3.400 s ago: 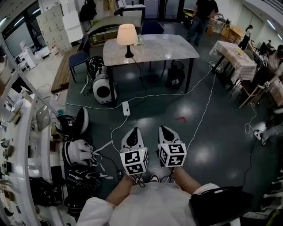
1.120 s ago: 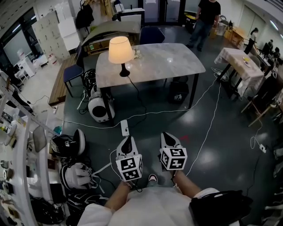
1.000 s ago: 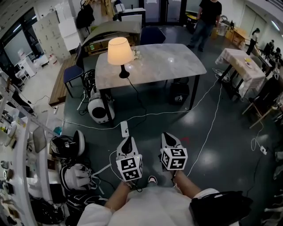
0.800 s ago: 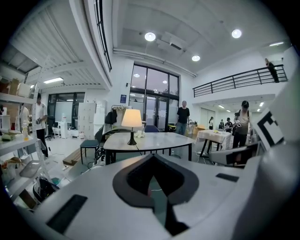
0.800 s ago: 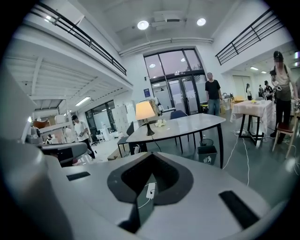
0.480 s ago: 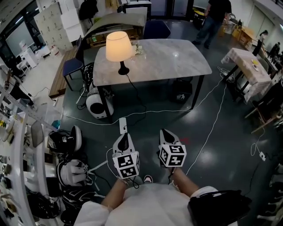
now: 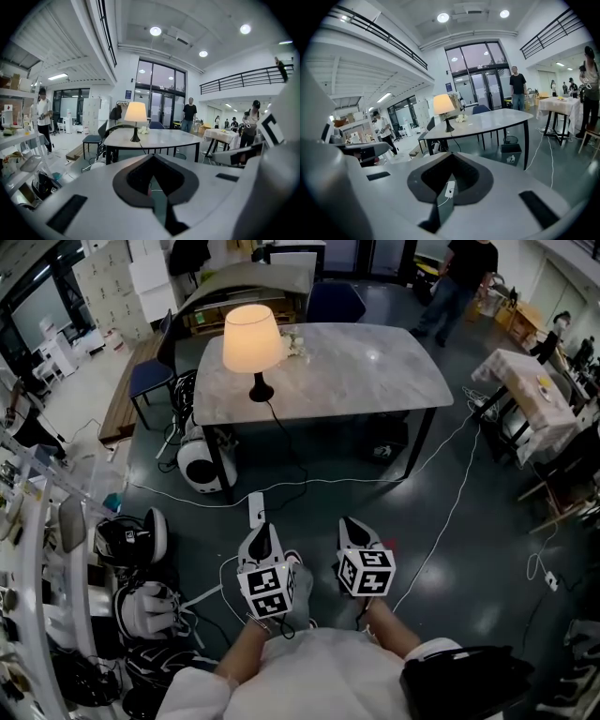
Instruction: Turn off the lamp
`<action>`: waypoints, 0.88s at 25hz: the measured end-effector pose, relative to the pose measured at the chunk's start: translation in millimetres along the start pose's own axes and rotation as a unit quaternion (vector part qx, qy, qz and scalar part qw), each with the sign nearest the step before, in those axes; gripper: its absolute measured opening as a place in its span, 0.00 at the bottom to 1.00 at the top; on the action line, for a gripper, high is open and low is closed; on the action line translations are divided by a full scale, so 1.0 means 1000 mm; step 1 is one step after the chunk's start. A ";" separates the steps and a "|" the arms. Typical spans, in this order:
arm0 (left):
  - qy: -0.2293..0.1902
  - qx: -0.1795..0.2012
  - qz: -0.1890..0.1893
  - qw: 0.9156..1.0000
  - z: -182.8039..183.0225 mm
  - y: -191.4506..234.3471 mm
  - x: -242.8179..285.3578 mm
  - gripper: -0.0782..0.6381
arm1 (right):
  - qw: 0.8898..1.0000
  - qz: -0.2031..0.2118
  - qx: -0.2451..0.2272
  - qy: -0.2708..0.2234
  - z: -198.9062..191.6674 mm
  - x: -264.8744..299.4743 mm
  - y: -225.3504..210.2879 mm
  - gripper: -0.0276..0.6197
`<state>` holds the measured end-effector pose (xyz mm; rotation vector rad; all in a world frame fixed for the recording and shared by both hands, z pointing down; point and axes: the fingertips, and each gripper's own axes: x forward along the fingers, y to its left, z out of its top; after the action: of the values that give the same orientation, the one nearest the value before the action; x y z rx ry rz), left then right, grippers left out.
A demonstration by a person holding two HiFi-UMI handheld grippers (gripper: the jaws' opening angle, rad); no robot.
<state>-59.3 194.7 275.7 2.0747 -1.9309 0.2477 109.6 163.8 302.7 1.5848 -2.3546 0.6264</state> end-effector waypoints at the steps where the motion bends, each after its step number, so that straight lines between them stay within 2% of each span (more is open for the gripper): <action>1: -0.003 -0.001 -0.004 1.000 0.003 0.000 0.007 0.12 | 1.000 -0.001 0.001 -0.001 0.004 0.006 -0.002 0.04; 11: -0.015 -0.009 -0.018 1.000 0.038 0.006 0.091 0.12 | 1.000 -0.003 -0.011 -0.011 0.057 0.070 -0.019 0.04; 22: 0.009 -0.025 -0.014 1.000 0.053 0.042 0.176 0.12 | 1.000 0.013 0.014 0.016 0.089 0.162 -0.015 0.04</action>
<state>-89.9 8.9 286.5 2.0594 -1.8778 0.2093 65.1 -15.9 295.7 1.5461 -2.3582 0.6887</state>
